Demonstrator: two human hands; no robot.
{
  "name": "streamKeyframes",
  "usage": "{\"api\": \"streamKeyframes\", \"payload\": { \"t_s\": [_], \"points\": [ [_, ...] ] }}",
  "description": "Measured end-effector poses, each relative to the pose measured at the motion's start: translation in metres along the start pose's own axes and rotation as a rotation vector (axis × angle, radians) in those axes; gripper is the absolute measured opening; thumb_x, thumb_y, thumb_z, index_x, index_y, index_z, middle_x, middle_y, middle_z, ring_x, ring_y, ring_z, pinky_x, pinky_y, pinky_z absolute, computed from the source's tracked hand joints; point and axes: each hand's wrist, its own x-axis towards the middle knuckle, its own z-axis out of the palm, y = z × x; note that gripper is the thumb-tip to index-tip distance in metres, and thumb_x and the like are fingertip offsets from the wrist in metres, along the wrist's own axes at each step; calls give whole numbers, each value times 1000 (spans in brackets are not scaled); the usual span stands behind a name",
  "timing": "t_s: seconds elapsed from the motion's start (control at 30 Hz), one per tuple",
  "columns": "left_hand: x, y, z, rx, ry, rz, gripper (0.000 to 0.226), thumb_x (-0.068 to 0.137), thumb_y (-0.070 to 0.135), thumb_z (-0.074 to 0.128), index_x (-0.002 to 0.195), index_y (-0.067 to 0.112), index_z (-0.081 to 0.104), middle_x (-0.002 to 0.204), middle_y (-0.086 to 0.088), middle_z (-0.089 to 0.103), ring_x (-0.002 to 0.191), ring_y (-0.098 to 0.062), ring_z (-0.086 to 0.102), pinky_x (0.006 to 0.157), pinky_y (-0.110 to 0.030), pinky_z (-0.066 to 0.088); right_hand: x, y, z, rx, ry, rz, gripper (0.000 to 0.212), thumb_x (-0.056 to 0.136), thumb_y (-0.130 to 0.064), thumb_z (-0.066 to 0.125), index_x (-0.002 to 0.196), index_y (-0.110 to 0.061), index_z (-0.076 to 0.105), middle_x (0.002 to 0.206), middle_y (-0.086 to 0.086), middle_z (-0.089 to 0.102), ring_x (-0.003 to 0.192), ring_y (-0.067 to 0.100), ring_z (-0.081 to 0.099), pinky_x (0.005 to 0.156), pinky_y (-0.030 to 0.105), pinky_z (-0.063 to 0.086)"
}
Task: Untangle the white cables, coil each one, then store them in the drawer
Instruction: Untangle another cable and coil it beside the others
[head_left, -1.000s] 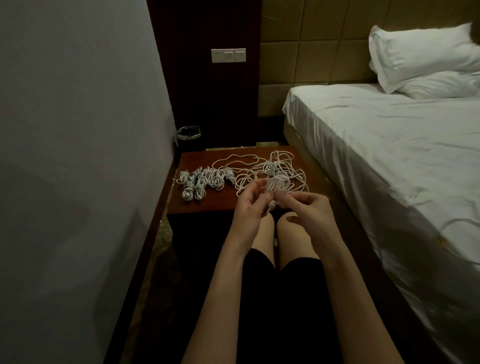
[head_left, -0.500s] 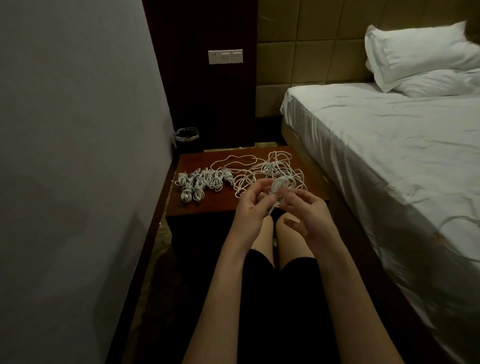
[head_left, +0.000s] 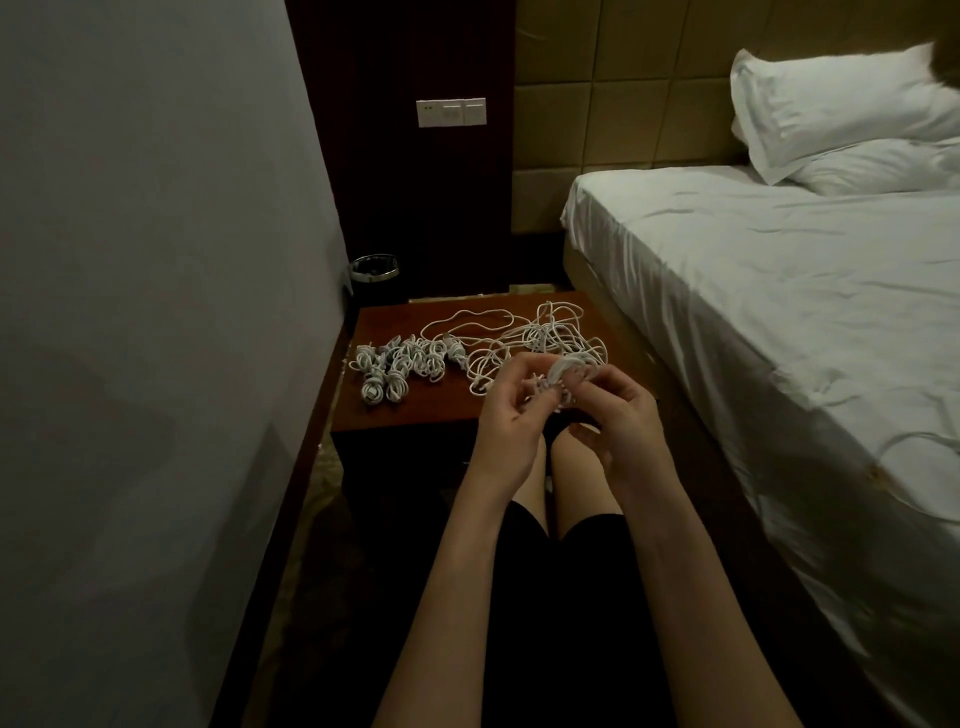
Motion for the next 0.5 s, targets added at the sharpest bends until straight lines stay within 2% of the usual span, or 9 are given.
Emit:
{"api": "streamKeyframes", "payload": {
  "t_s": [0.13, 0.23, 0.27, 0.33, 0.37, 0.5],
  "points": [
    [-2, 1, 2, -20, 7, -3, 17, 95, -3, 52, 99, 12, 59, 73, 8, 56, 58, 5, 54, 57, -7, 40, 1, 3, 1, -60, 47, -54, 3, 89, -16, 65, 89, -13, 63, 95, 10, 67, 90, 24, 64, 71, 30, 50],
    [-3, -2, 3, -17, 47, -26, 17, 94, 0, 55, 97, 15, 61, 67, 11, 57, 58, 2, 53, 57, -9, 41, 2, 6, 4, -94, 77, -120, 5, 89, -16, 65, 88, -12, 63, 93, 10, 67, 90, 26, 65, 71, 30, 53],
    [-2, -3, 3, -27, 75, -43, 15, 94, 3, 58, 97, 17, 63, 70, 7, 59, 62, 0, 54, 58, -12, 44, 2, 6, 5, -108, 72, -147, 6, 89, -17, 65, 89, -11, 63, 91, 8, 67, 86, 21, 66, 67, 25, 54],
    [0, -4, 4, -62, 135, -83, 13, 93, 10, 61, 100, 20, 65, 84, -6, 65, 76, -15, 61, 66, -20, 51, 0, 5, 6, -100, 41, -187, 7, 90, -18, 65, 91, -11, 65, 87, 4, 68, 79, 12, 68, 63, 17, 53],
    [0, -3, 5, -81, 158, -101, 13, 93, 12, 62, 100, 22, 65, 91, -9, 67, 83, -20, 64, 70, -22, 53, 0, 6, 6, -83, 27, -190, 9, 90, -18, 65, 93, -10, 66, 87, 3, 69, 79, 11, 68, 64, 18, 53],
    [3, 0, 5, -116, 199, -128, 15, 94, 13, 61, 105, 22, 65, 104, -4, 69, 99, -16, 67, 77, -23, 55, 2, 8, 3, -79, 13, -183, 6, 89, -18, 65, 93, -19, 70, 89, -2, 72, 88, 15, 69, 75, 26, 56]
  ]
}}
